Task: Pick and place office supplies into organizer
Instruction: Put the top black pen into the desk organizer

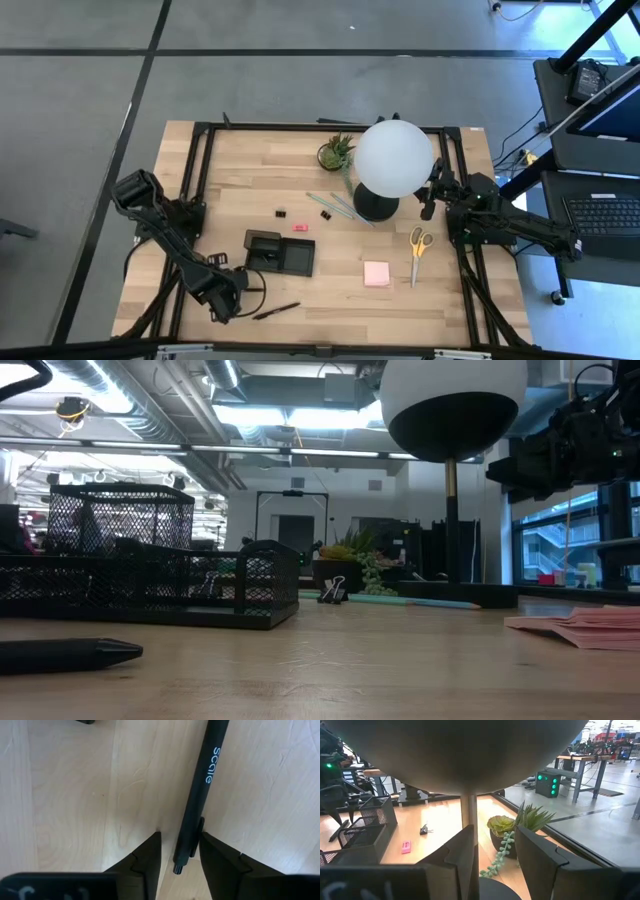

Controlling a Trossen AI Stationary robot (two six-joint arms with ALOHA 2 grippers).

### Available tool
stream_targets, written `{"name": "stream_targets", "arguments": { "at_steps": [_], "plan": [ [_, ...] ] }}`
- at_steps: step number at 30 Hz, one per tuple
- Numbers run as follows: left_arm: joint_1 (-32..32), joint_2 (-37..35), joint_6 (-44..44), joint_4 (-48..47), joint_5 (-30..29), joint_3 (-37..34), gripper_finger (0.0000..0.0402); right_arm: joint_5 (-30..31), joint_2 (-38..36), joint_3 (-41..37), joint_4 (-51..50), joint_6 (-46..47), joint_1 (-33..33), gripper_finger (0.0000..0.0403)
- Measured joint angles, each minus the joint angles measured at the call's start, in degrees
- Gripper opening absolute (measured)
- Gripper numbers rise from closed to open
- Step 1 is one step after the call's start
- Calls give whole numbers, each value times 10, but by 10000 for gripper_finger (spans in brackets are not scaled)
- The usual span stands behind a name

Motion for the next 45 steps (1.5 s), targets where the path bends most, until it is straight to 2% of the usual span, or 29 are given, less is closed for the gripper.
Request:
{"name": "stream_targets", "arguments": {
  "at_steps": [14,27,39,45],
  "plan": [
    [0,0,10,8,-10,-1,93,0,0,0,0,0,0,145],
    [0,-1,28,12,-21,-1,43,0,0,0,0,0,0,145],
    [0,-20,27,16,-27,-4,37,0,0,0,0,0,0,145],
    [2,-52,25,13,-71,-6,33,0,0,0,0,0,0,145]
  ]
}}
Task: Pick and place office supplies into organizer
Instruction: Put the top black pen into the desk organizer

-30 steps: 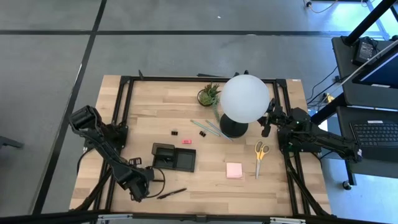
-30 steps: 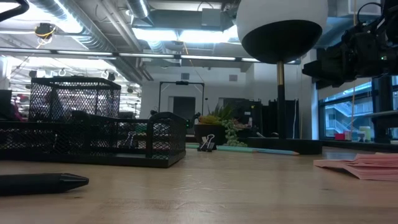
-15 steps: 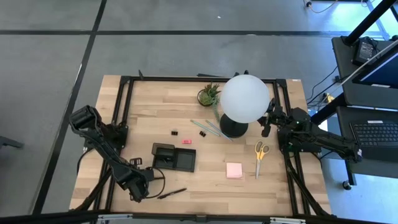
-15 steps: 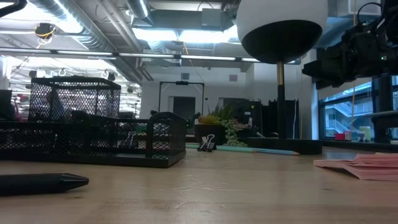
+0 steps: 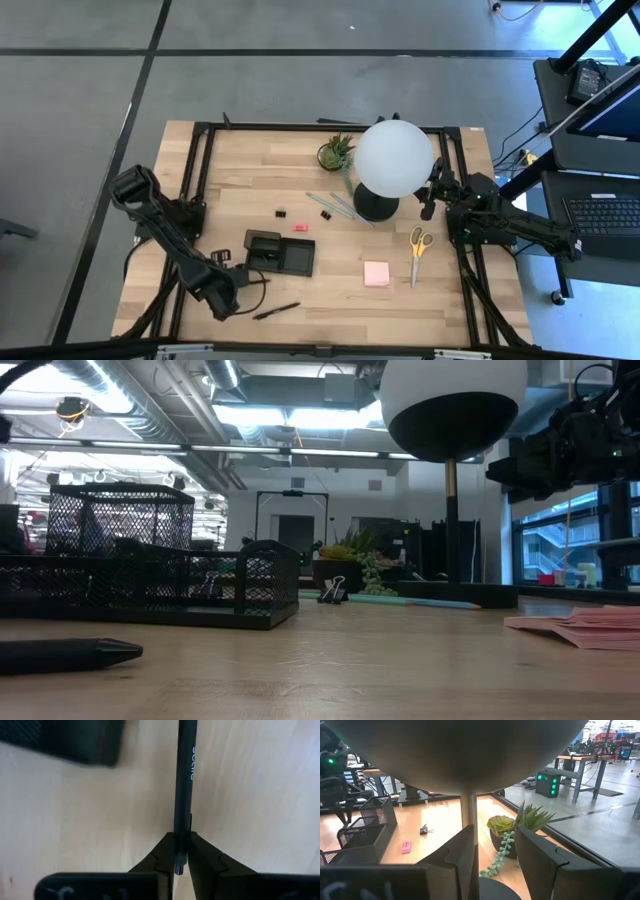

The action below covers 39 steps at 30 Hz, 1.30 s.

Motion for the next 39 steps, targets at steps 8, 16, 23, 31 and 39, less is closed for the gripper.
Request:
{"name": "stream_targets", "arguments": {
  "at_steps": [8,16,23,31,39],
  "plan": [
    [0,-12,0,-3,-15,1,27,0,0,0,0,0,0,145],
    [-1,-14,-5,-34,80,7,27,0,0,0,0,0,0,145],
    [0,-14,-5,-163,108,76,27,0,0,0,0,0,0,145],
    [20,-15,28,-364,64,187,27,0,0,0,0,1,0,145],
    [73,-15,134,-479,33,241,27,0,0,0,0,0,0,145]
  ]
}}
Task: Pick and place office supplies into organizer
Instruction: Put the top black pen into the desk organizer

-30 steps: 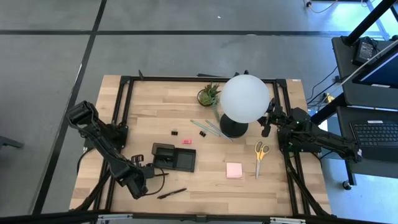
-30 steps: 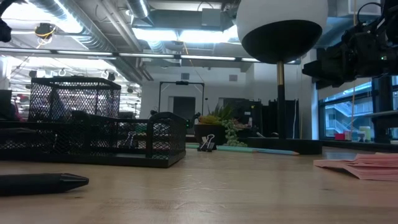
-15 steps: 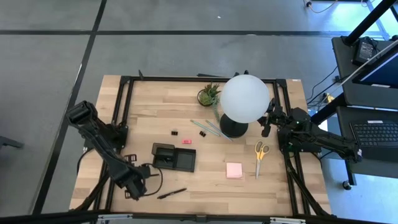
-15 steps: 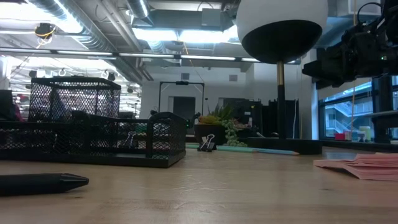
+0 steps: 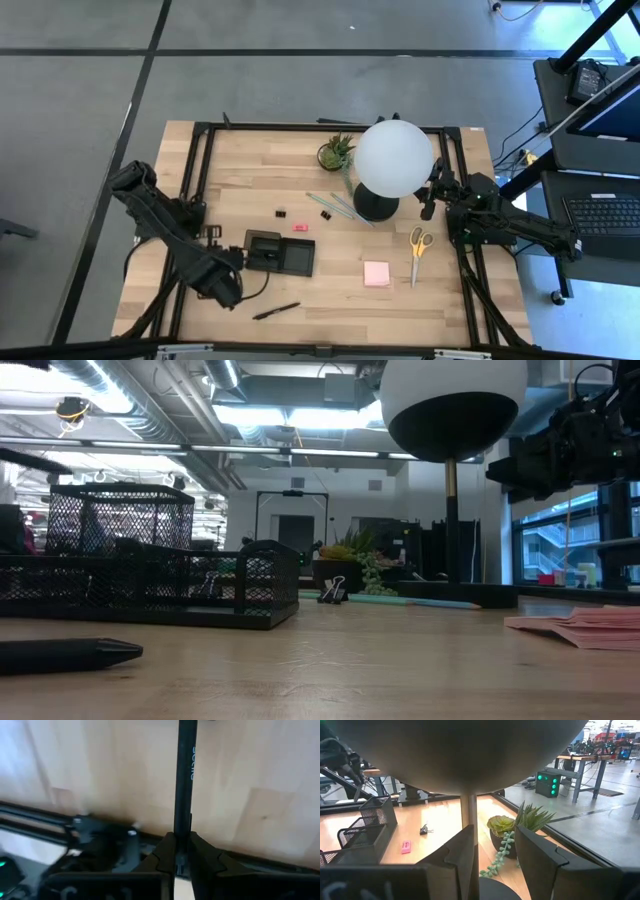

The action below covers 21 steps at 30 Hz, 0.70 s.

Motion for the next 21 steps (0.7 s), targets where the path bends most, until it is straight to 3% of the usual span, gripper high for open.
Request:
{"name": "stream_targets", "arguments": {
  "at_steps": [21],
  "plan": [
    [132,-1,174,-1,-60,15,27,0,0,0,0,-13,0,145]
  ]
}}
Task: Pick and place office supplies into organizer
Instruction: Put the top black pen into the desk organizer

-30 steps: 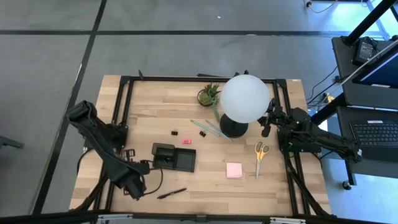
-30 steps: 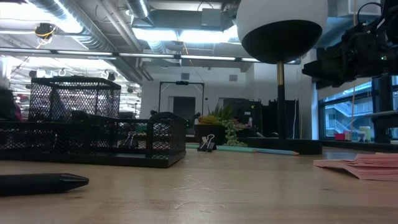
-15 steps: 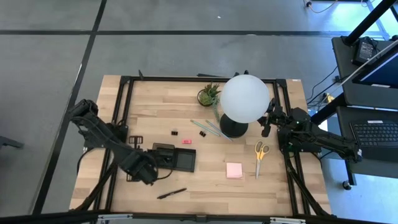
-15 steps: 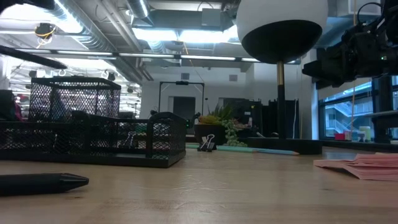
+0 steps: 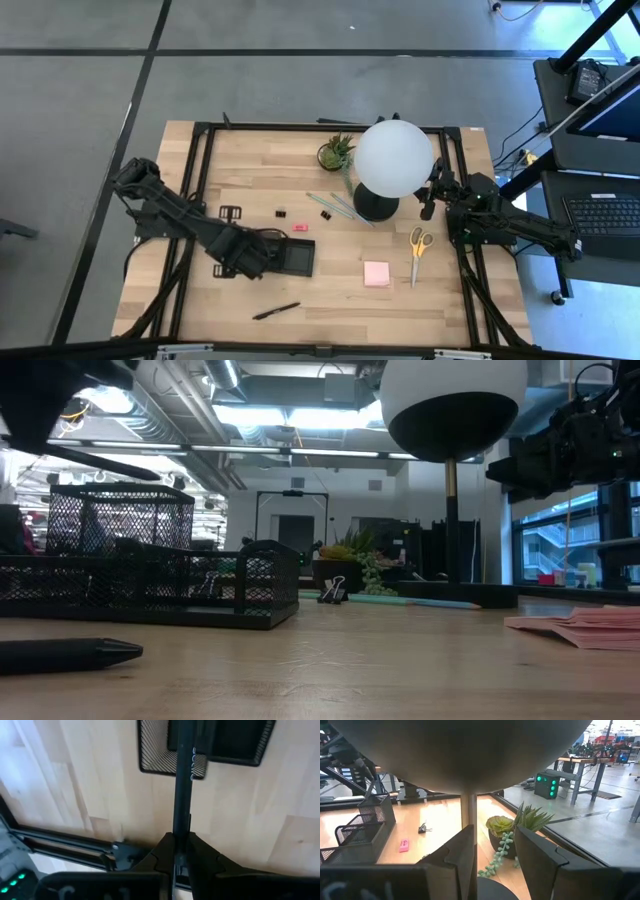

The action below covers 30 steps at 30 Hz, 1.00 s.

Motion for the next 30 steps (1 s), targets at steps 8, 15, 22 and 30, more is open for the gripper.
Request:
{"name": "stream_targets", "arguments": {
  "at_steps": [8,15,22,30],
  "plan": [
    [33,0,72,0,-4,0,27,0,0,0,0,0,0,145],
    [52,1,101,0,-13,0,27,0,0,0,0,0,0,145],
    [66,20,152,0,12,0,27,0,0,0,0,0,0,145],
    [77,33,172,0,7,0,27,0,0,0,0,0,0,145]
  ]
}}
